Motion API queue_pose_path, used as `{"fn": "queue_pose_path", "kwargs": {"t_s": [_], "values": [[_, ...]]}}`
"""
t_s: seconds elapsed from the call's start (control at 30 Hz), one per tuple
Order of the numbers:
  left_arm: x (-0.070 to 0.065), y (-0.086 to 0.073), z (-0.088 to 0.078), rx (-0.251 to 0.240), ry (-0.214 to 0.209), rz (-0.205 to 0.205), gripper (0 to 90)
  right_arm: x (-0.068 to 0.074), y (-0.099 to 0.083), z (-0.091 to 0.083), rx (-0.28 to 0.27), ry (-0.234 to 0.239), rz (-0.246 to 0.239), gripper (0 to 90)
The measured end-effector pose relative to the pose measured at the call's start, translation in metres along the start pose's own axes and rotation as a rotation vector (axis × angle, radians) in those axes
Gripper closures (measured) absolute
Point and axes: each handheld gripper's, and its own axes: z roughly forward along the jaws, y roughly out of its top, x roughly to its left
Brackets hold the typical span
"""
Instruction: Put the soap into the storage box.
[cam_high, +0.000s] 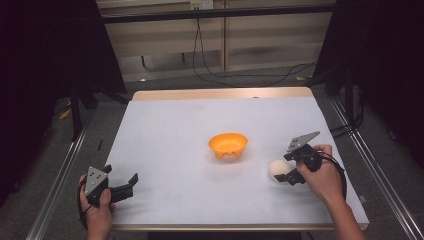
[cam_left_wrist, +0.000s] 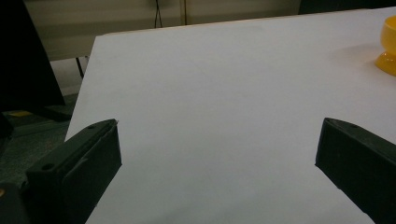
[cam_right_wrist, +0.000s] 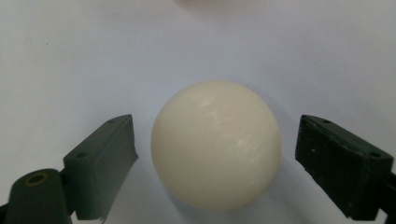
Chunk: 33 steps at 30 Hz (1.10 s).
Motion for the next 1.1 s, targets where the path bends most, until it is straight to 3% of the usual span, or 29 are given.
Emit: {"fn": "queue_pose_path", "kwargs": {"t_s": [0.37, 1.1], "values": [[0.0, 0.0, 0.0, -0.001, 0.0, 0.0, 0.0, -0.0007, 0.0003, 0.0046, 0.007, -0.003, -0.017, 23.4], [-0.0001, 0.0001, 0.0, 0.002, 0.002, -0.001, 0.0, -0.0019, -0.0011, 0.0077, 0.012, 0.012, -0.014, 23.5]]}}
